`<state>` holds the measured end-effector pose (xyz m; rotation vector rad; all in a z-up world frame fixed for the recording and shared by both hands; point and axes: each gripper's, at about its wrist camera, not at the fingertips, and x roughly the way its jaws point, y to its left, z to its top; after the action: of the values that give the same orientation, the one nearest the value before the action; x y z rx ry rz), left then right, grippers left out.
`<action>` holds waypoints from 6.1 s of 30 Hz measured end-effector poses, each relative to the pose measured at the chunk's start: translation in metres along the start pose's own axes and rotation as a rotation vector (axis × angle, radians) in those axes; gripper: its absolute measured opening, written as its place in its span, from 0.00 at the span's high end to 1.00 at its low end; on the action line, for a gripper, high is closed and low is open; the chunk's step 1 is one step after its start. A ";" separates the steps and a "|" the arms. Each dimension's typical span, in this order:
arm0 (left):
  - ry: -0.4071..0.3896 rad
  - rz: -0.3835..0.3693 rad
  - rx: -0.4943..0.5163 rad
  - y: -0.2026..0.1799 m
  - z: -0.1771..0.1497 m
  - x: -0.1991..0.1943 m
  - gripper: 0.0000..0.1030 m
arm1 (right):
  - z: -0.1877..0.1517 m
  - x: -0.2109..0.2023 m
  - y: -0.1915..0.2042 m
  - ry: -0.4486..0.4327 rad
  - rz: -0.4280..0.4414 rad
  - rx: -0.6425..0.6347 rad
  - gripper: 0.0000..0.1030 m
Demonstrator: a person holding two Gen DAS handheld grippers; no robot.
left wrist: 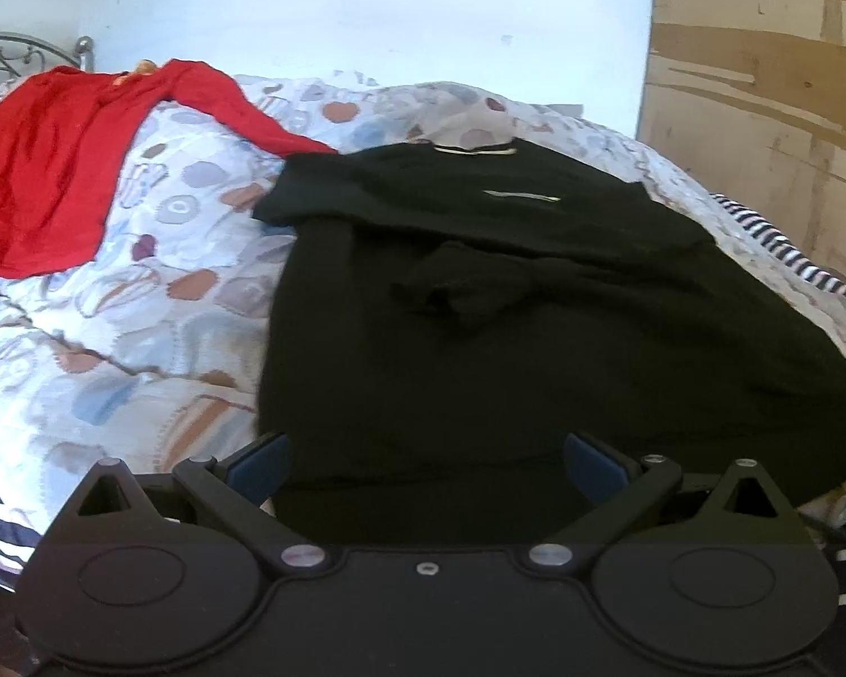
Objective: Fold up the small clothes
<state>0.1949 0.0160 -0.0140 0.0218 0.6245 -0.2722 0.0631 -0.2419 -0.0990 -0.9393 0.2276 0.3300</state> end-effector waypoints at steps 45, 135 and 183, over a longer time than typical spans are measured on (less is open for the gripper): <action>0.103 0.046 0.299 -0.062 -0.039 0.031 0.01 | -0.003 0.064 -0.153 0.028 0.358 0.862 0.94; -0.330 0.222 0.347 -0.041 -0.019 -0.076 0.96 | 0.026 -0.053 -0.102 -0.129 0.017 0.492 0.96; 0.014 0.134 0.244 0.008 0.236 0.113 0.96 | 0.055 0.213 -0.299 0.054 0.119 0.615 0.96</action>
<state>0.4207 -0.0279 0.1119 0.2988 0.5979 -0.2176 0.3747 -0.3227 0.0860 -0.3281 0.4074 0.3175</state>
